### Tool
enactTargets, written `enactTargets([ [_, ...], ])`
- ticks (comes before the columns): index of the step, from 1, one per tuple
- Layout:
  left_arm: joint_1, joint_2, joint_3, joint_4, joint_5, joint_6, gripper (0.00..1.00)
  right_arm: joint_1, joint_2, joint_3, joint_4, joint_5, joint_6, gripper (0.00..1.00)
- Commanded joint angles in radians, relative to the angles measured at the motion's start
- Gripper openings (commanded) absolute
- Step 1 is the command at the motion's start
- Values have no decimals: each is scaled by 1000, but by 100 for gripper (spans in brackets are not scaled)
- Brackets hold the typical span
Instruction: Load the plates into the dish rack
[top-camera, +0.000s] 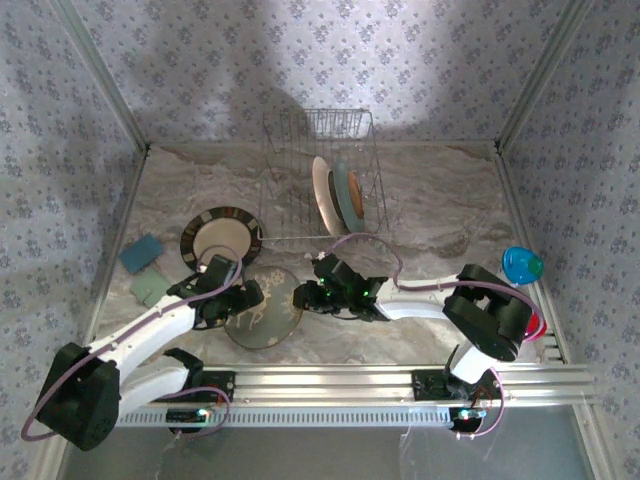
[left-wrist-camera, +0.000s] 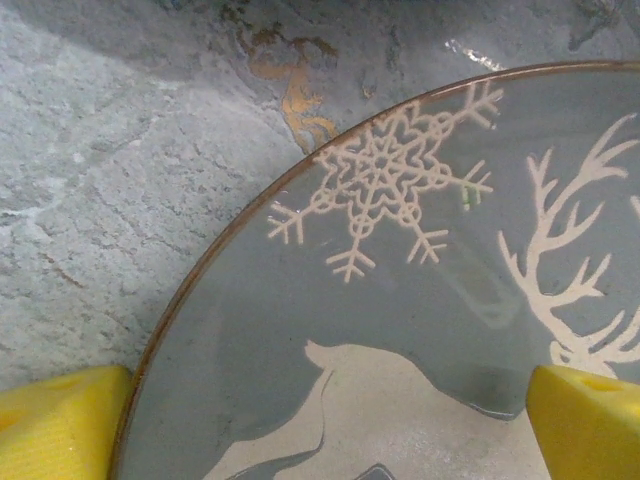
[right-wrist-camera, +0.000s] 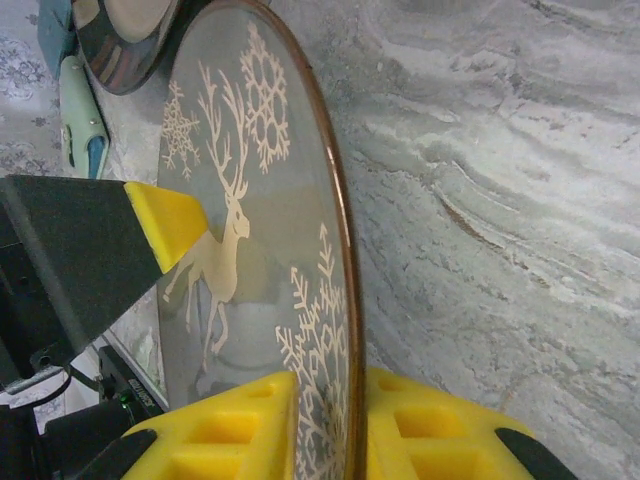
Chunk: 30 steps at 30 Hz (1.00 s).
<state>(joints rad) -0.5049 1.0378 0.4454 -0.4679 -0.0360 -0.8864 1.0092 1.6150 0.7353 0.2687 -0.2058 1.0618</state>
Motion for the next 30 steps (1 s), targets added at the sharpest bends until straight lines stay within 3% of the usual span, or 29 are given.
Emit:
enactTargets([
  [1,-28,5,44,108,99,-37,99,5,11,21,106,-32,6,23],
  [6,-35,3,51,104,96,-40,99,9,37,41,121,-42,10,17],
  [9,-37,-2,50,100,91,-41,100,9,42,42,132,-45,13,0],
  [20,-38,-60,93,13,55,-22,99,0,-59,20,18,-9,-5,0],
  [30,-33,-144,225,-114,19,42,99,-63,-280,8,-201,24,-107,0],
])
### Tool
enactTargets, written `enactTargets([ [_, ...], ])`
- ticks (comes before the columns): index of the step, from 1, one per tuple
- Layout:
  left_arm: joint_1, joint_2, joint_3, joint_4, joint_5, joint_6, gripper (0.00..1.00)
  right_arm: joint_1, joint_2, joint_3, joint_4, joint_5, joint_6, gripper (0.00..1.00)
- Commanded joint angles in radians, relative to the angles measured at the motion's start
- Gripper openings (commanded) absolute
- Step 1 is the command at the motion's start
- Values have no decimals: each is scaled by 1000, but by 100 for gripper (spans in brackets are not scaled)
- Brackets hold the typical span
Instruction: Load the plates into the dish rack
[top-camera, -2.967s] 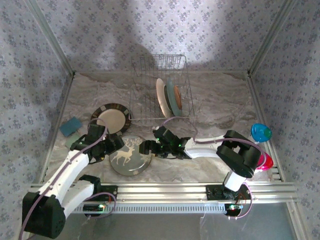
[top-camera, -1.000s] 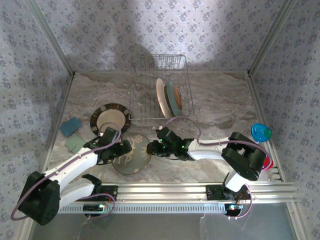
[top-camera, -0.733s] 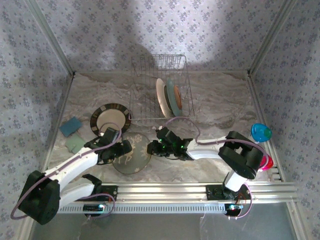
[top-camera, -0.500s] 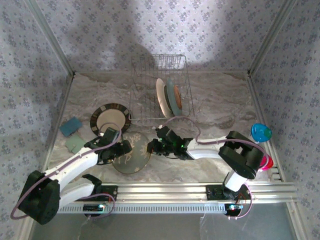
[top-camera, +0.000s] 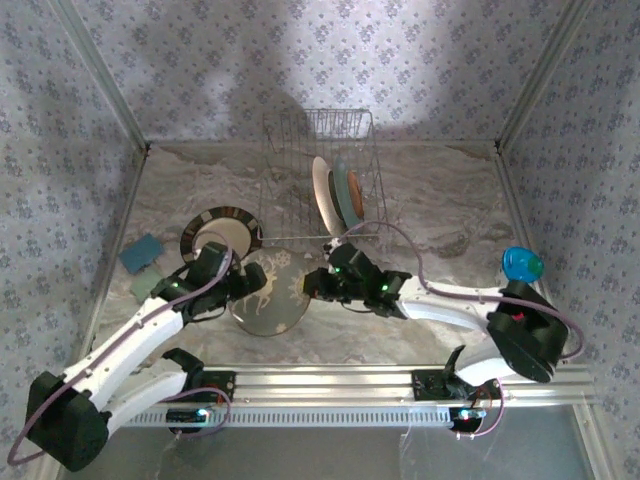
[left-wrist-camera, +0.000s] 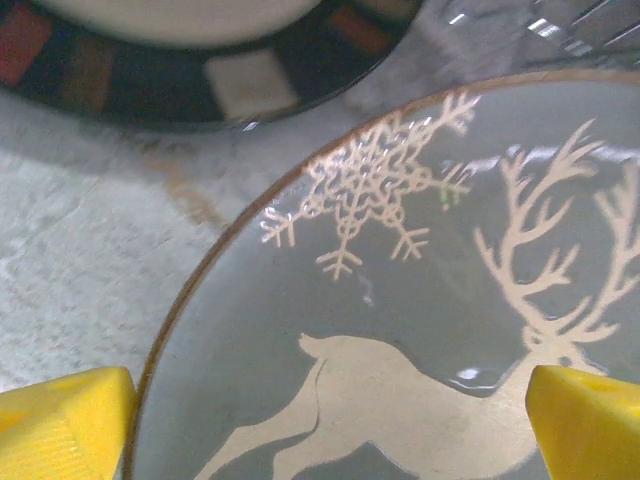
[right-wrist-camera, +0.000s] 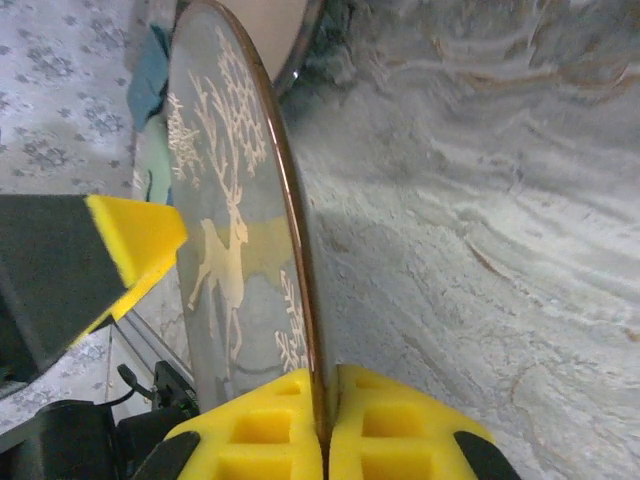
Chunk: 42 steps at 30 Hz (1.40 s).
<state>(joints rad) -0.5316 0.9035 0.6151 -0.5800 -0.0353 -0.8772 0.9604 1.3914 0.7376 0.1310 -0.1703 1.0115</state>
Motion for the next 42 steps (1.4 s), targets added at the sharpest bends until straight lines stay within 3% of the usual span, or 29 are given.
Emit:
enactTargets([
  [1,-5,-3,63,-4,20,37,99,-24,-73,7,-76,-16,-64,0],
  [14,8,28,129,-31,3,71,99,-60,-209,54,-213,-33,-101,0],
  [21,156,42,286,-121,108,166,99,-41,-233,270,-494,47,-191,0],
  [33,343,212,644,-238,232,336,100,-31,8,927,-853,368,-373,0],
  [42,451,367,803,-280,296,396,99,5,236,1227,-956,788,-392,0],
])
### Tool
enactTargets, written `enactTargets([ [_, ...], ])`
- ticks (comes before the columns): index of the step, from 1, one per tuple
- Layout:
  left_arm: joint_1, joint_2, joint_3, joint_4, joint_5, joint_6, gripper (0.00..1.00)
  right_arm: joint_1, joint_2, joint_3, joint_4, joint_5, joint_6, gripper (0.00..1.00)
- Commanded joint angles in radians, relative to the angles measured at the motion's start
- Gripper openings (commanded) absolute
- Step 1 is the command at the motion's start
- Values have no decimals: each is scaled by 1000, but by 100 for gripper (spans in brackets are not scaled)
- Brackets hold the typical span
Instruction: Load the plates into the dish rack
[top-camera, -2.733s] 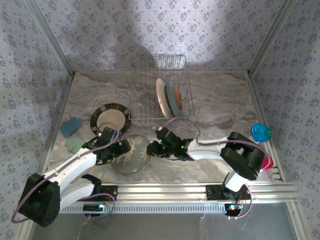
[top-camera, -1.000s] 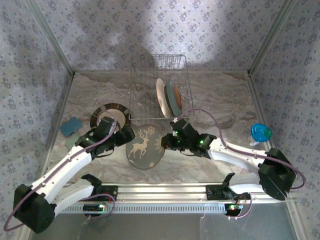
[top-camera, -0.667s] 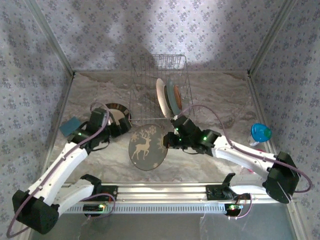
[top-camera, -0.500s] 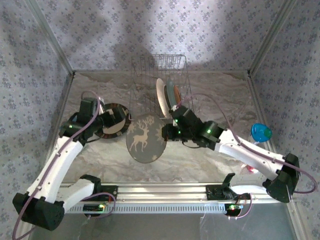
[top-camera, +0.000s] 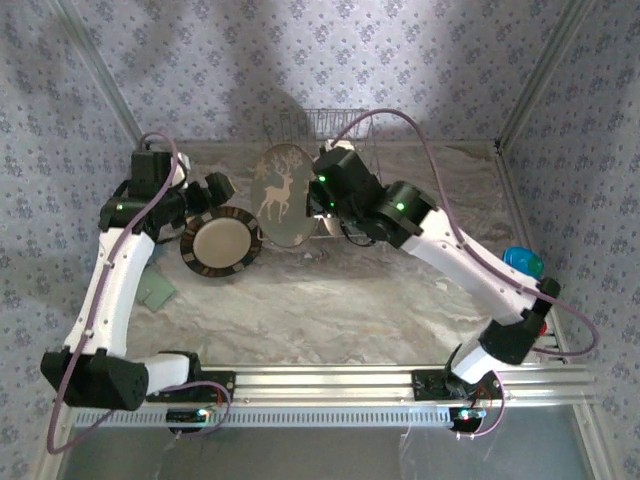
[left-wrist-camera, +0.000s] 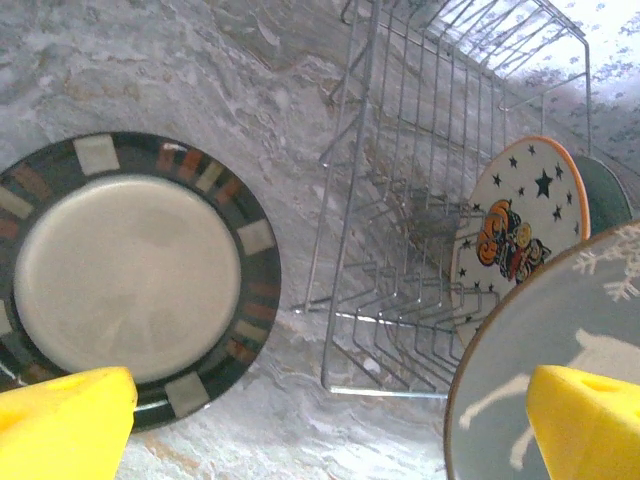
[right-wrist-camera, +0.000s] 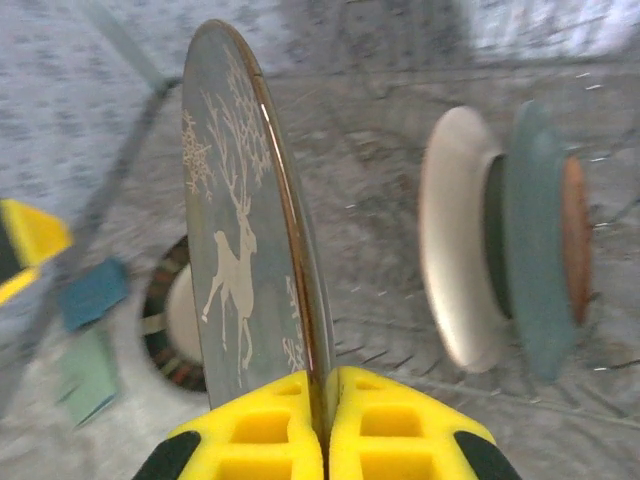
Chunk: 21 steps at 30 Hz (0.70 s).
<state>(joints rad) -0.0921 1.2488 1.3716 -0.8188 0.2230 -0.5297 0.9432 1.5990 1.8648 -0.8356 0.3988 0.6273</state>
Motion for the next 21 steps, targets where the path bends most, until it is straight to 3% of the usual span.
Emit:
enactTargets([
  [1,14,30,55,-40,29,57,99,33,55,129,-2,273,13,0],
  [6,36,46,53,-12,5,67,99,76,195,241,-53,483,98,0],
  [11,41,36,-32,76,-28,74,99,90,422,509,-221,654,126,0],
  [15,44,39,-82,127,-27,88,99,91,561,681,-294,705,89,0],
  [21,59,38,-119,135,-50,102,99,87,595,707,-294,769,74,0],
])
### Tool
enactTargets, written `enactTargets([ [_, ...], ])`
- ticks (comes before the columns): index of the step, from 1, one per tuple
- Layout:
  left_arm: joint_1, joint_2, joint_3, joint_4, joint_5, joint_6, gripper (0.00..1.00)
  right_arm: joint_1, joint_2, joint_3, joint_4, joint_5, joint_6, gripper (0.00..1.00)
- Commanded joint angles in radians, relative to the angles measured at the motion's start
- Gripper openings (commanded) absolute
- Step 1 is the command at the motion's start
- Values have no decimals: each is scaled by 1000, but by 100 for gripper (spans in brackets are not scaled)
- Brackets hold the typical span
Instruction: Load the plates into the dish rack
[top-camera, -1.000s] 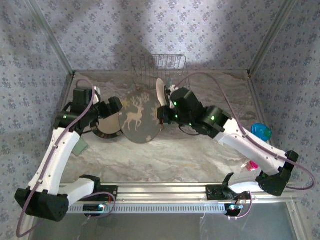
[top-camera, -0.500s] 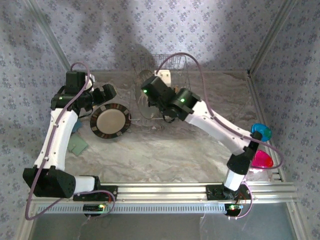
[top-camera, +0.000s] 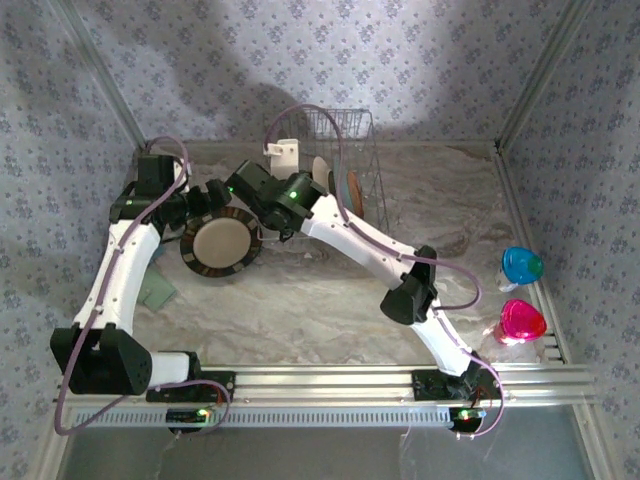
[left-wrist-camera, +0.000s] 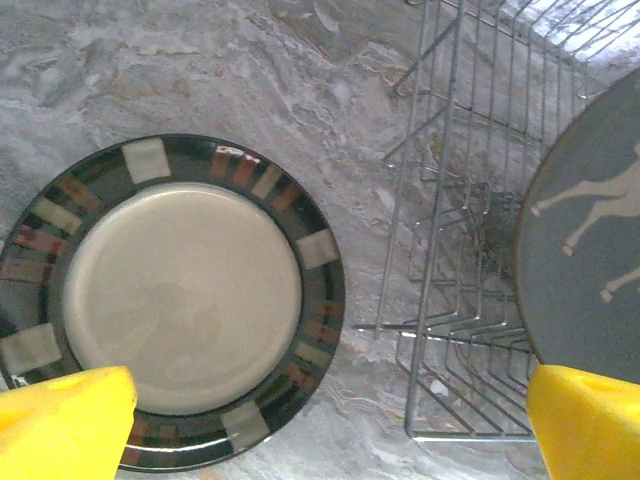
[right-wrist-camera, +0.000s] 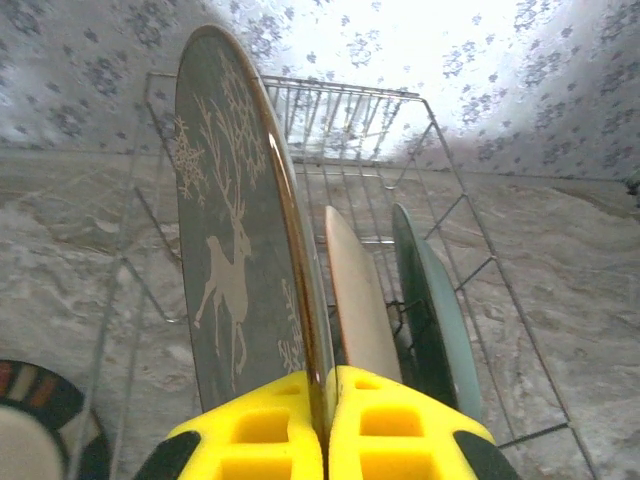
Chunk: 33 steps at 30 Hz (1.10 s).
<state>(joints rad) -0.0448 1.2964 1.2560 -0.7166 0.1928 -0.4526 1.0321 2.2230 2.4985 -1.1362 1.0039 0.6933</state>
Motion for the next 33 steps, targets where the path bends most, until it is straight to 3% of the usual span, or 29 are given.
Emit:
enactTargets([
  [1,15,-8,-4,32,-20,25,99,-5,-30,74,-7,167,16,0],
  [33,61,21,-13,32,77,-26,99,-34,60,79,-271,227,119,0],
])
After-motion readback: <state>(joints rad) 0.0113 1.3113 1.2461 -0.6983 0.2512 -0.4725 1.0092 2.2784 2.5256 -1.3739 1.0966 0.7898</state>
